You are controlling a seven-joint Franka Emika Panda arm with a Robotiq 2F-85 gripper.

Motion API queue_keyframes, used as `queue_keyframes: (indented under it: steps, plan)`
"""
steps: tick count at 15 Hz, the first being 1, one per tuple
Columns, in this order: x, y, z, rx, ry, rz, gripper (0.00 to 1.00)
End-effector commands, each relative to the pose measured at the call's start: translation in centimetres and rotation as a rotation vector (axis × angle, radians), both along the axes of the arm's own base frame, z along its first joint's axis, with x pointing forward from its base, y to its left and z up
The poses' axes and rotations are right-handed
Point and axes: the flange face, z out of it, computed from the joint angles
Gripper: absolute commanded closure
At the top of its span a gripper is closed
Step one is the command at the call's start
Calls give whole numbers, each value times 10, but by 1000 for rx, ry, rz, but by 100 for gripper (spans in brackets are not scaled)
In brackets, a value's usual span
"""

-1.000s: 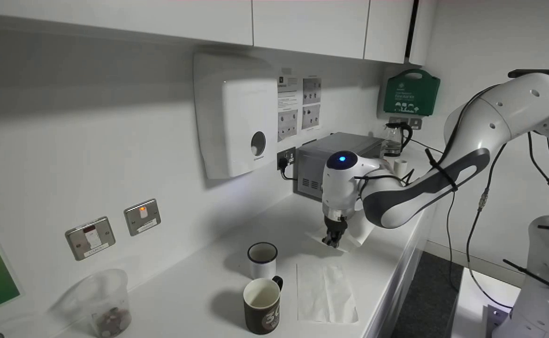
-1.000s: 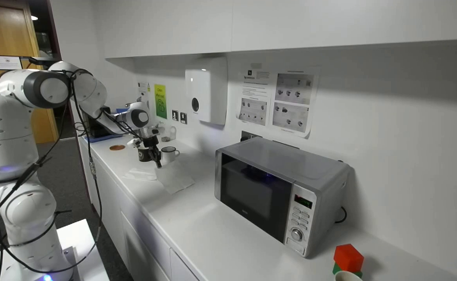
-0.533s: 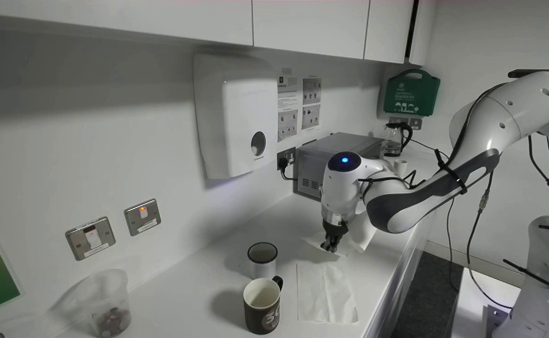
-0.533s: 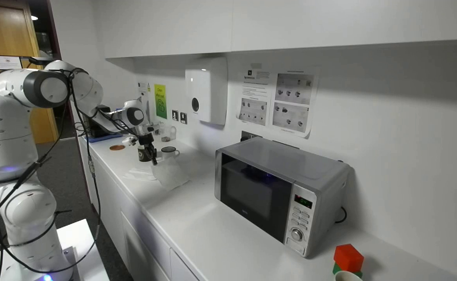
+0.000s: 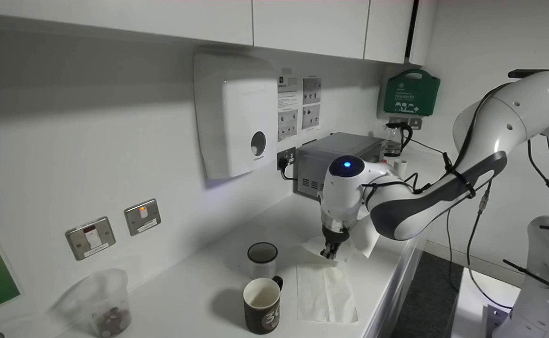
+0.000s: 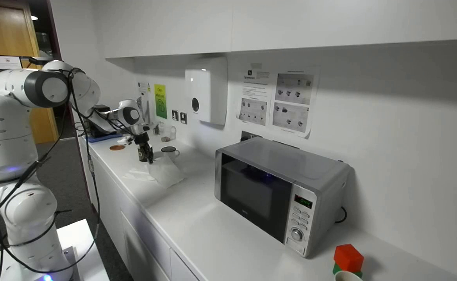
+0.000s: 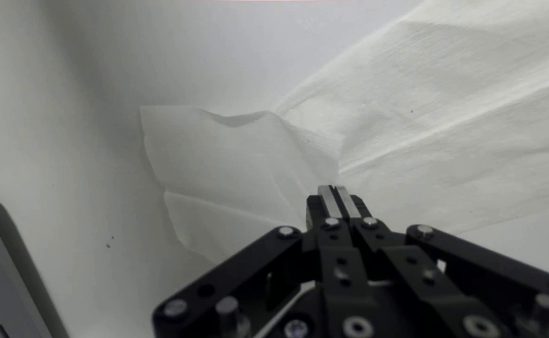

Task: Take the two cups off the paper towels, the stack the paper towels on the counter

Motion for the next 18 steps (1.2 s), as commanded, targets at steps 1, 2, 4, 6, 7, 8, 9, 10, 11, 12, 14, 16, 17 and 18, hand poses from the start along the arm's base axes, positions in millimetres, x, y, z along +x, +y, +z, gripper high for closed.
queue_keyframes:
  steps: [1, 2, 4, 6, 7, 8, 9, 10, 11, 12, 14, 16, 17, 18]
  plan:
    - [-9, 9, 7, -20, -4, -3, 100]
    - [-10, 13, 6, -21, -5, -1, 100]
    - [-10, 18, 1, -29, -5, 3, 100]
    - [-11, 24, -2, -32, -7, 0, 100]
    - [-11, 26, -4, -34, -6, -2, 100]
    - [-12, 21, -7, -2, 2, 15, 100]
    - [-13, 22, -9, -2, 4, 16, 99]
    - [-13, 22, -9, -3, 6, 16, 99]
    - [-13, 22, -10, -3, 6, 16, 99]
    - [-13, 22, -10, -3, 6, 16, 99]
    - [-13, 22, -10, -3, 6, 16, 99]
    - [-13, 22, -10, -3, 6, 16, 99]
    - [-13, 22, -10, -3, 6, 16, 99]
    - [-13, 22, -10, -3, 6, 16, 99]
